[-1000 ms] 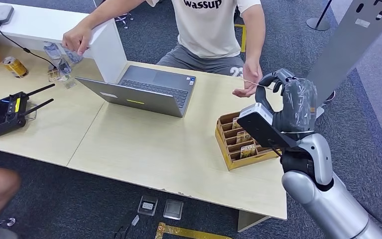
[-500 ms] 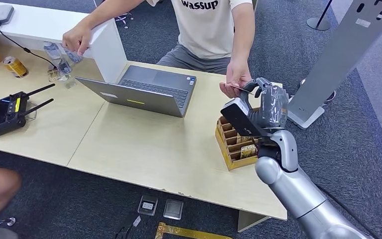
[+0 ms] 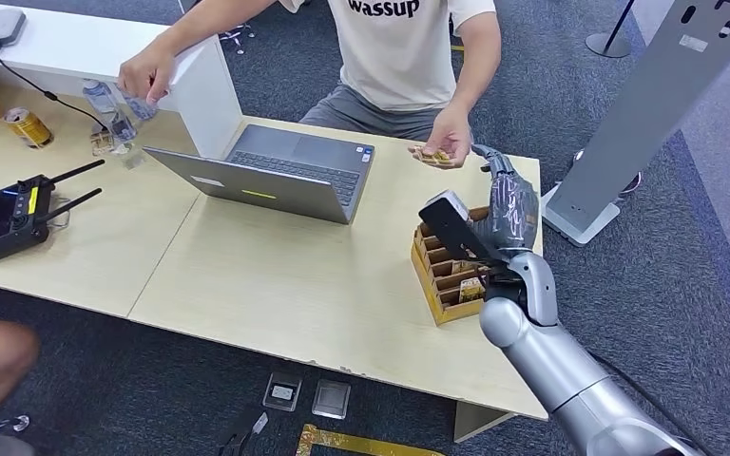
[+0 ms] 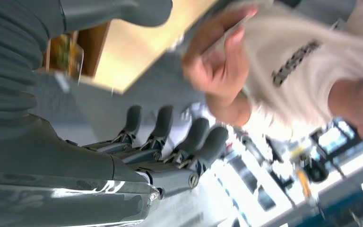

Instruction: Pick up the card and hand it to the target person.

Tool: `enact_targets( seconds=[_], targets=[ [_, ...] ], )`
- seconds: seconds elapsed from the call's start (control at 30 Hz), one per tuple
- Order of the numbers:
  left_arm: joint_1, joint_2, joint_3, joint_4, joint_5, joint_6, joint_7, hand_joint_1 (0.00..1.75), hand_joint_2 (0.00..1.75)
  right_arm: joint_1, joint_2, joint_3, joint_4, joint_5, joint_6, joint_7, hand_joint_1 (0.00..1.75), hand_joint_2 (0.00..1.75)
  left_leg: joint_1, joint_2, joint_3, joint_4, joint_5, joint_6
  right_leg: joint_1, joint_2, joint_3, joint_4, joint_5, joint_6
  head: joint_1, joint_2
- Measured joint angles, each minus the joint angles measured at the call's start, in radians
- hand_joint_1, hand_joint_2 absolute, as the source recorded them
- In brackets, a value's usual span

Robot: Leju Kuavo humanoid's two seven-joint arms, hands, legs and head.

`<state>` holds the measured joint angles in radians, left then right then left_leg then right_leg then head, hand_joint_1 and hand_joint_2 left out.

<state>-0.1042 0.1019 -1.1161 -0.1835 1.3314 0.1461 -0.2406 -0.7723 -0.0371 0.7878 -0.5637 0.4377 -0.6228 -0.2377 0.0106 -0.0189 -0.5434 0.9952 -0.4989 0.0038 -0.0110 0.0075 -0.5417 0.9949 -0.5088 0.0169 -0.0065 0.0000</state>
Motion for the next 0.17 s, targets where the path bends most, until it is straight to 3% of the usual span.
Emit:
enact_targets(
  seconds=[0.1, 0.17],
  targets=[
    [0.001, 0.0, 0.0, 0.0, 0.015, 0.012, 0.009, 0.0, 0.0, 0.023, 0.004, -0.051, -0.024, -0.246, 0.135, -0.105, 0.0, 1.75, 0.0, 0.0, 0.0, 0.0, 0.0, 0.0, 0.0, 0.0, 0.0, 0.0, 0.0, 0.0, 0.0, 0.0],
    [0.002, 0.0, 0.0, 0.0, 0.02, 0.016, 0.014, 0.0, 0.0, 0.036, 0.002, -0.076, -0.044, -0.346, 0.192, -0.132, 0.0, 1.75, 0.0, 0.0, 0.0, 0.0, 0.0, 0.0, 0.0, 0.0, 0.0, 0.0, 0.0, 0.0, 0.0, 0.0]
  ],
)
